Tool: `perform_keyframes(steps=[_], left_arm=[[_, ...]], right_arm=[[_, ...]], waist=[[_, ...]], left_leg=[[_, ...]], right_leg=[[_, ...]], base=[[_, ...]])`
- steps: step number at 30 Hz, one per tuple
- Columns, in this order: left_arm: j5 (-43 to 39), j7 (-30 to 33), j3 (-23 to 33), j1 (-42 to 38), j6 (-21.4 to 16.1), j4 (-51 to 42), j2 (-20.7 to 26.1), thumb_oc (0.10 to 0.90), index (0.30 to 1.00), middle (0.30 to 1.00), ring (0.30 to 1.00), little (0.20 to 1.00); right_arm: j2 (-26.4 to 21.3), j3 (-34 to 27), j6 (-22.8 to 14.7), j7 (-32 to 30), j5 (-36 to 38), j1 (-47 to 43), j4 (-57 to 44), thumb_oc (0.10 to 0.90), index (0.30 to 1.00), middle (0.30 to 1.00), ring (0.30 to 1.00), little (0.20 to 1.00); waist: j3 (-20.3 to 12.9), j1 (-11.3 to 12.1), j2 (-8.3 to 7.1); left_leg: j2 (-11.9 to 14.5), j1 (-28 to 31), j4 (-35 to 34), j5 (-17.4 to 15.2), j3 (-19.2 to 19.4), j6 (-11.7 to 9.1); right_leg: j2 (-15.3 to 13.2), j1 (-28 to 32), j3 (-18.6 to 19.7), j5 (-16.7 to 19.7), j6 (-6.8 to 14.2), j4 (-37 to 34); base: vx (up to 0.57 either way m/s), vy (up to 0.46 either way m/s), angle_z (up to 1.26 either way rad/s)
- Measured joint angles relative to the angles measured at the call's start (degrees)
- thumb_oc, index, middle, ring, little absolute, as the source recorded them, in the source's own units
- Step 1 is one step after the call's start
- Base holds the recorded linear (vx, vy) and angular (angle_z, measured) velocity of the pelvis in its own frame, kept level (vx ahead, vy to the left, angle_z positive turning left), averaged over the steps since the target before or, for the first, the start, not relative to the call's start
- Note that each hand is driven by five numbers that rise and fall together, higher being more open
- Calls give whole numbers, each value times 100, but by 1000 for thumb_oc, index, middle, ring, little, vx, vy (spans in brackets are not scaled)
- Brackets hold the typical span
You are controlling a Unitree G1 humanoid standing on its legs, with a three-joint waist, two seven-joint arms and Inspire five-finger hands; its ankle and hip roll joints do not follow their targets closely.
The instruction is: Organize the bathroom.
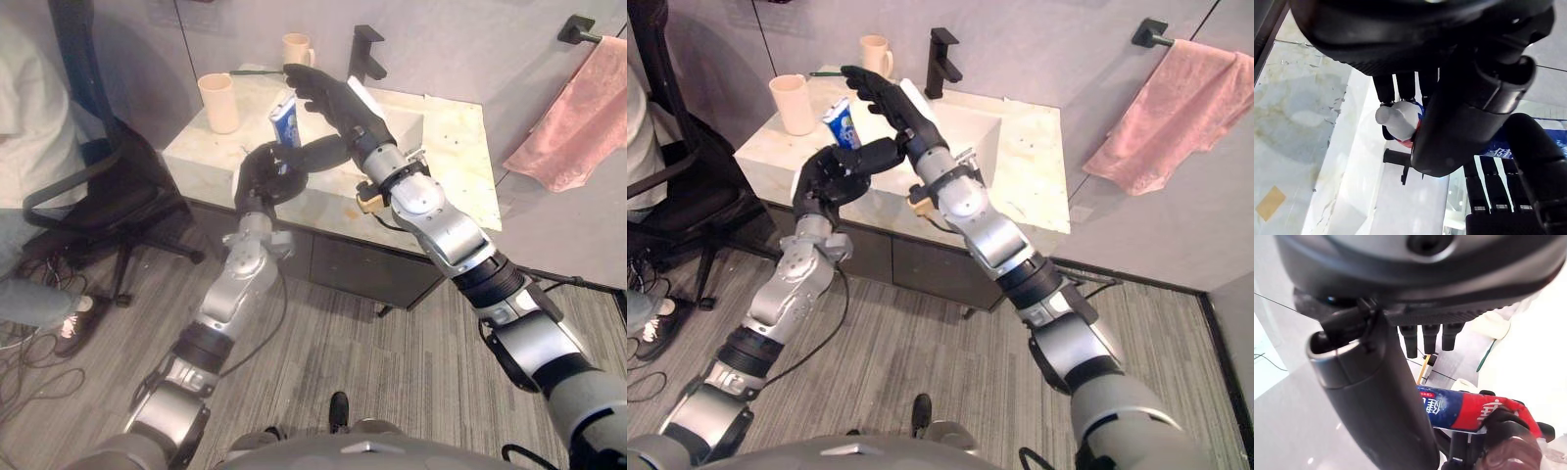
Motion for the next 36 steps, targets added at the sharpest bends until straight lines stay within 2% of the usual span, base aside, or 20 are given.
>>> perform_keyframes(steps=[7, 8, 9, 10, 11, 17, 31, 34, 35, 36], left_arm=[[0, 54, 78, 124, -18, -8, -9, 400, 300, 300, 300, 300], [0, 60, 79, 124, -18, -8, -9, 400, 300, 300, 300, 300], [0, 62, 79, 124, -18, -8, -8, 400, 300, 300, 300, 300], [0, 63, 79, 124, -18, -8, -8, 400, 300, 300, 300, 300], [0, 64, 87, 124, -18, -8, -9, 400, 300, 300, 300, 300], [0, 65, 196, 121, -23, -8, -18, 400, 300, 300, 300, 300], [187, 37, 176, 139, -24, -20, -57, 400, 300, 300, 300, 300], [196, 70, 176, 154, -24, -19, -57, 595, 592, 592, 592, 592], [199, 57, 176, 176, -24, -19, -57, 744, 815, 815, 815, 815], [200, 48, 175, 194, -24, -19, -58, 800, 900, 900, 900, 900]], right_arm=[[-18, 0, 0, 1, 2, 1, -58, 800, 900, 900, 900, 900], [-20, -1, 0, 1, 4, 1, -58, 761, 841, 841, 841, 841], [-22, -1, 0, 2, 4, 1, -58, 593, 589, 589, 589, 589], [-24, -1, 0, 2, 5, 1, -59, 546, 519, 519, 519, 519], [-23, -1, 0, 16, 7, 1, -60, 403, 305, 305, 305, 305], [-17, 45, 2, 250, 234, 4, -60, 400, 300, 300, 300, 300], [-38, 32, 2, 143, 213, 9, -51, 400, 300, 300, 300, 300], [-48, 32, 2, 178, 167, 9, -52, 400, 300, 300, 300, 300], [-74, 32, 2, 209, 157, 9, -52, 400, 300, 300, 300, 300], [-97, 32, 3, 241, 146, 9, -50, 400, 300, 300, 300, 300]], waist=[[4, -82, 6], [4, -84, 7], [4, -84, 7], [4, -82, 7], [4, -78, 7], [5, -67, 8], [15, -43, 23], [19, -19, 30], [21, 0, 32], [23, 18, 29]], left_leg=[[4, 2, -8, -2, 56, -2], [3, 2, -7, -1, 59, -2], [4, 2, -7, -1, 60, -2], [4, 3, -7, -1, 62, -2], [4, 3, -7, -1, 65, -2], [5, 2, -7, -1, 66, -2], [11, -4, 2, -1, 58, -3], [24, -17, 26, -1, 47, -3], [20, -72, 123, -16, 27, -27], [5, -159, 279, -49, 17, -76]], right_leg=[[11, -25, 51, 5, -6, 0], [16, -25, 55, 5, -6, 0], [16, -25, 55, 5, -6, 0], [18, -25, 55, 5, -6, 0], [21, -25, 55, 5, -6, 0], [22, -25, 55, 6, -7, 0], [18, -24, 52, 6, -7, 0], [18, -21, 47, 5, -7, 0], [24, -21, 39, -2, -12, 0], [20, -25, 24, -13, -10, 0]], base=[[17, 3, -4], [0, 0, 0], [0, 0, 0], [0, 0, 0], [0, 0, 0], [0, 0, 0], [0, 0, 0], [-8, 10, 1], [-22, 31, 7], [-10, 45, 17]])
